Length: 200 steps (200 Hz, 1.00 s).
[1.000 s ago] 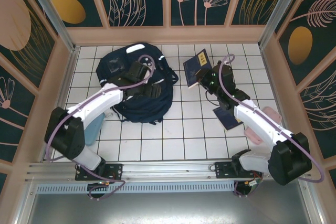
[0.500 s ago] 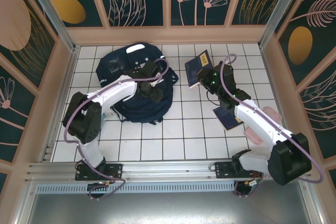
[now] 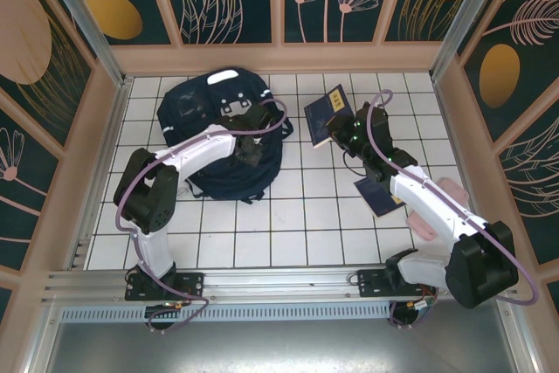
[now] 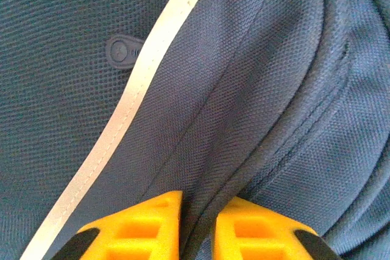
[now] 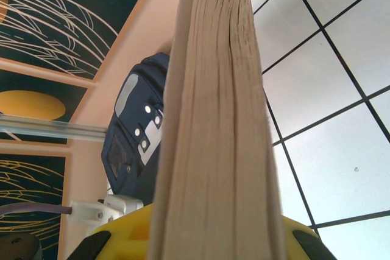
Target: Pack books, pencil case, and school supplies into a backpack
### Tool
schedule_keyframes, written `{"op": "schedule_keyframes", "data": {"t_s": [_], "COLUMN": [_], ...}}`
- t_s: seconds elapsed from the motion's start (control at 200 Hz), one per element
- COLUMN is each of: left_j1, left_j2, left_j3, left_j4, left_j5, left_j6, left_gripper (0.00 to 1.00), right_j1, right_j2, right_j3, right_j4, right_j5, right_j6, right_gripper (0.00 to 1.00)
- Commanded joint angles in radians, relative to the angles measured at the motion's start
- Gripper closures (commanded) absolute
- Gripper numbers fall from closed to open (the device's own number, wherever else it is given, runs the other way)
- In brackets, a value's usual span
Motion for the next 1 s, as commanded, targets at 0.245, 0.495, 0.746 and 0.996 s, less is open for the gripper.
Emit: {"op": "schedule_keyframes", "data": {"t_s": [0.245, 0.495, 0.746, 0.996], "left_j1": [0.020, 0.020, 0.019, 0.020], "left_j2": [-0.147, -0.311, -0.372, -0.352], "left_j3": [0.042, 0.079, 0.097, 0.125], "left_j4": [0.065, 0.151, 0.277, 0.285], "left_j5": [-0.123, -0.149, -0.033, 0.017], "left_j6": [-0.023, -0.047, -0.093, -0.118], "left_gripper": [1.00, 1.00, 1.00, 1.00], "right_j1": [-0.009, -0.003, 0.133, 0.212], "right_j2": [-0.039, -0.055, 0.000, 0.132], "right_j3": [0.006, -0.023, -0.056, -0.042], "right_j4": [-0.046, 0.005, 0.106, 0.253], "right_j5": [0.020, -0.203, -0.315, -0.360], "right_j6": [-0.015, -0.101, -0.096, -0.033], "right_gripper": [1.00, 1.00, 1.00, 1.00]}}
